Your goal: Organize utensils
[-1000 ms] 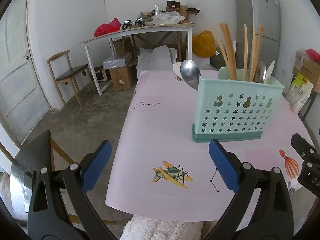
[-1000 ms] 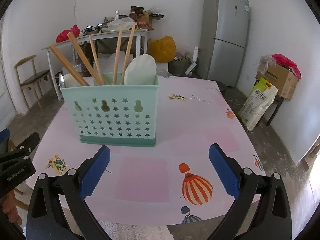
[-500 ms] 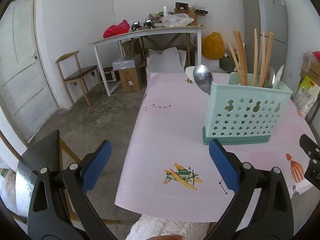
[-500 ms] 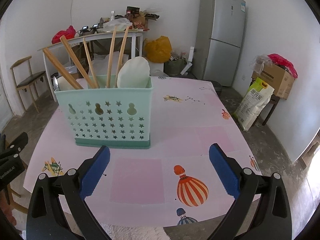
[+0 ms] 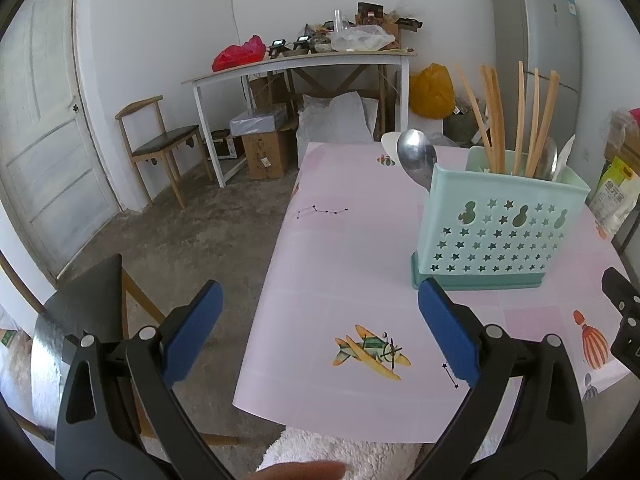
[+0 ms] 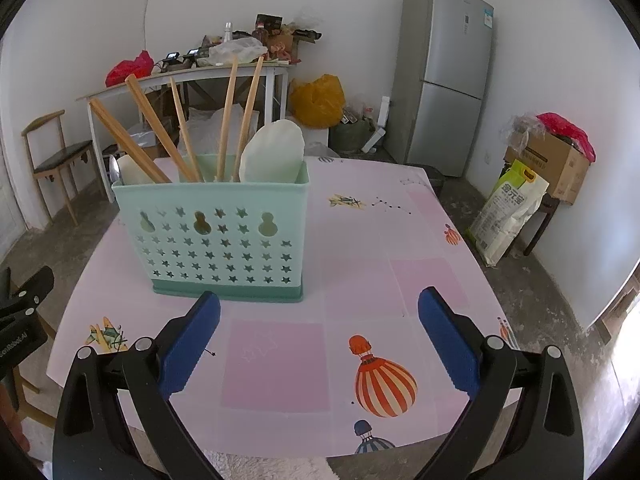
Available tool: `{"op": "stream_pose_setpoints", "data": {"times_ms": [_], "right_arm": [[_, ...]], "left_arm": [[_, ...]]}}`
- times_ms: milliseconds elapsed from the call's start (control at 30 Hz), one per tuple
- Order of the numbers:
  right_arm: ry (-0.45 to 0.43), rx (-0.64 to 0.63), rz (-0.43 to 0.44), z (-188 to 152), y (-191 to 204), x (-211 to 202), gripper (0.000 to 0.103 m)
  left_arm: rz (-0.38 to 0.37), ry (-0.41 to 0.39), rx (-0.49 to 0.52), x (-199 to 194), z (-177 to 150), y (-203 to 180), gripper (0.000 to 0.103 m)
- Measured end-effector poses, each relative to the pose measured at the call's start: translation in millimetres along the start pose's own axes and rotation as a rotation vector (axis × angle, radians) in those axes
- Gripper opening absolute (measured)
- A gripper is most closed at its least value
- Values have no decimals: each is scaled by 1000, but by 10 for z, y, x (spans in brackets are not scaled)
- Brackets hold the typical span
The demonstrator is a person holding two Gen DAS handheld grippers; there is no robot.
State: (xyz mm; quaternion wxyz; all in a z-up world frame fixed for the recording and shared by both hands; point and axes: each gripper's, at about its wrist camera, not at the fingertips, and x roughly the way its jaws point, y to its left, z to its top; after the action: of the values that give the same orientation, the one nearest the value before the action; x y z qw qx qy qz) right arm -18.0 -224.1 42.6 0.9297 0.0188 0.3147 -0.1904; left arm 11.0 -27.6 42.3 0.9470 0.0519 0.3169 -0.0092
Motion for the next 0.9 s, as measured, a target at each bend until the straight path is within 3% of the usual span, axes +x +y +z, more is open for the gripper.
{"op": "stream_pose_setpoints", "data": {"times_ms": [900], "right_arm": [[-12,10,12,75,7,-90,96]], "left_arm": [[-8,8,-2,0,7,-38,94]]}}
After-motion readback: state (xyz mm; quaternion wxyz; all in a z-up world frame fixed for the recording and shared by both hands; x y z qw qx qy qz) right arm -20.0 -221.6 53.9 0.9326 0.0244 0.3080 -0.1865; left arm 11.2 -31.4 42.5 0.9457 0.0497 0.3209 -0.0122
